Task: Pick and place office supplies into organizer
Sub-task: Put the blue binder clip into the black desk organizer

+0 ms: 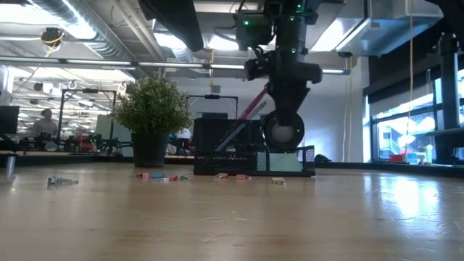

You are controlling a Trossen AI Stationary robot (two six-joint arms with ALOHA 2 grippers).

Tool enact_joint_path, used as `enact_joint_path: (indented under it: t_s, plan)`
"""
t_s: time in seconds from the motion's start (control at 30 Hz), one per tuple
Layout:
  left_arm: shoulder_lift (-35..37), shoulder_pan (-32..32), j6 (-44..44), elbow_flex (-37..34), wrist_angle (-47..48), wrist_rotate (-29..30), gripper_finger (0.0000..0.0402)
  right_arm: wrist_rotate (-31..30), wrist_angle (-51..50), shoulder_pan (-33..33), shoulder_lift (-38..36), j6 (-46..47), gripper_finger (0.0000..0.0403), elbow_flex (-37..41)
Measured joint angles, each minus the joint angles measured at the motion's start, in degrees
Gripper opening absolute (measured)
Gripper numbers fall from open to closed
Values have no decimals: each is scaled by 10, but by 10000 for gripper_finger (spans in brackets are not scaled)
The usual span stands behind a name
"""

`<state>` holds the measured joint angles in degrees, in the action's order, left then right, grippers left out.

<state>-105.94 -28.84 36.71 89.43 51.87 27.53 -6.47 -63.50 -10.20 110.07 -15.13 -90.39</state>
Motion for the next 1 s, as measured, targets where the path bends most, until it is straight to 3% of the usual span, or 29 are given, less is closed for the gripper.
enact_joint_path:
  t_s: [0.27, 0.63, 0.73, 1.0]
  plan:
    - [37, -4, 0, 0, 34, 26, 1, 73, -36, 10, -40, 41, 171, -1]
    - [68, 19, -54, 0, 28, 23, 1, 77, 12, 64, -165, 123, 171, 3]
    - [68, 27, -71, 0, 29, 15, 1, 77, 69, 82, -212, 138, 171, 52]
    - [69, 43, -107, 0, 28, -5, 1, 76, 306, 121, -367, 212, 171, 287]
